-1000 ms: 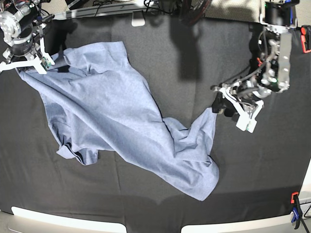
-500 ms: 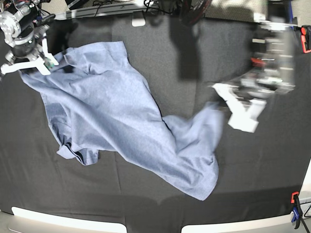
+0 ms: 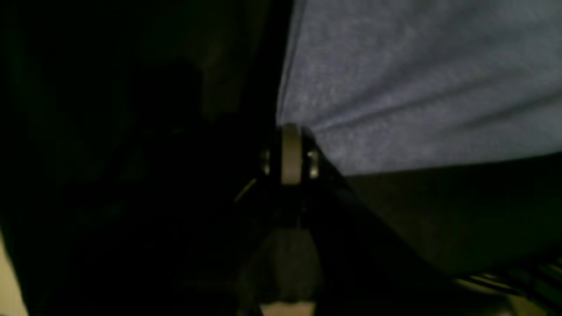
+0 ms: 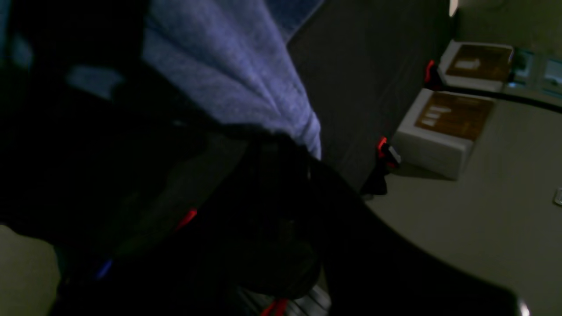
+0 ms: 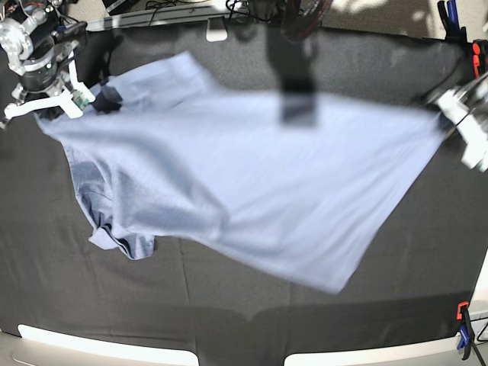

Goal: Layout the t-shirt on the table in an organized manner, then fold the t-shirt properly
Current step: 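Grasp the opposite shirt corner with the left gripper and stretch it out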

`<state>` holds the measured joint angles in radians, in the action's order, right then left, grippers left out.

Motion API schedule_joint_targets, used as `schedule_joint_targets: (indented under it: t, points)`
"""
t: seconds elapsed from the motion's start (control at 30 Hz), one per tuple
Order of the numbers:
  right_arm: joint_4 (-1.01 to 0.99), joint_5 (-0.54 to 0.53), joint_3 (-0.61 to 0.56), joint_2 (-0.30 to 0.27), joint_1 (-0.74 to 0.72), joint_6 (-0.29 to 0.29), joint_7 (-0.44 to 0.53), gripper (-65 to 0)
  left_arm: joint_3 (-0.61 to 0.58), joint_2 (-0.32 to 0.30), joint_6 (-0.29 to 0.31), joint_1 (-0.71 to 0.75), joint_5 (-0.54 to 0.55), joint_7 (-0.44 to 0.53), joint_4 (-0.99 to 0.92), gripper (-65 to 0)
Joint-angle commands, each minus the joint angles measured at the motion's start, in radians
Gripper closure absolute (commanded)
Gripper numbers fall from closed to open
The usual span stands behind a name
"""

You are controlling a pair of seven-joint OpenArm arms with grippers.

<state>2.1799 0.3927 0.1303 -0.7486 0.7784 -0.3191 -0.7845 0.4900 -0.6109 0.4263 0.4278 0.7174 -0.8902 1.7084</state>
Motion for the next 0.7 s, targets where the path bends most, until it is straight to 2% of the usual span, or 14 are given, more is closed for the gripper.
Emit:
schedule_joint_targets:
  t: [0.0,0.1,0.17,0.27,0.37,0.4,0.53,0.57,0.67]
  points:
    - [0.017,0.02,0.01,-0.018,-0.002,0.0,0.0,0.0,0.036,-0.024,0.003,0.012,0.035,0.017,0.016,0.0]
    - [0.017,0.02,0.01,-0.034,-0.002,-0.041,-0.002,0.0,0.065,-0.024,0.087,0.059,0.129,-0.051,0.015,0.0]
    - [0.017,0.019,0.01,-0.048,-0.002,-0.088,-0.008,0.0,0.065,-0.024,0.118,0.09,0.17,-0.083,0.016,0.0]
    - [0.017,0.019,0.01,-0.052,-0.002,-0.122,-0.009,0.0,0.065,-0.024,0.128,0.126,0.185,-0.082,0.015,0.0]
    - [0.017,-0.006,0.01,-0.053,-0.002,-0.121,-0.01,0.0,0.065,-0.024,0.128,0.132,0.183,-0.081,0.016,0.0]
    - [0.017,-0.037,0.01,-0.053,-0.002,-0.121,-0.018,0.0,0.065,-0.024,0.128,0.13,0.182,-0.075,0.016,-2.7]
    - [0.018,-0.141,0.01,-0.053,-0.002,-0.123,-0.05,-26.2,0.065,-0.024,0.129,0.116,0.182,-0.048,0.016,-28.1]
    - [0.018,-0.144,0.01,-0.056,-0.002,-0.123,-0.05,-29.3,0.065,-0.025,0.129,0.108,0.182,-0.048,0.016,-30.7]
    - [0.018,-0.179,0.01,-0.071,-0.002,-0.118,-0.047,-29.7,0.065,-0.03,0.129,0.07,0.182,-0.051,0.016,-31.2]
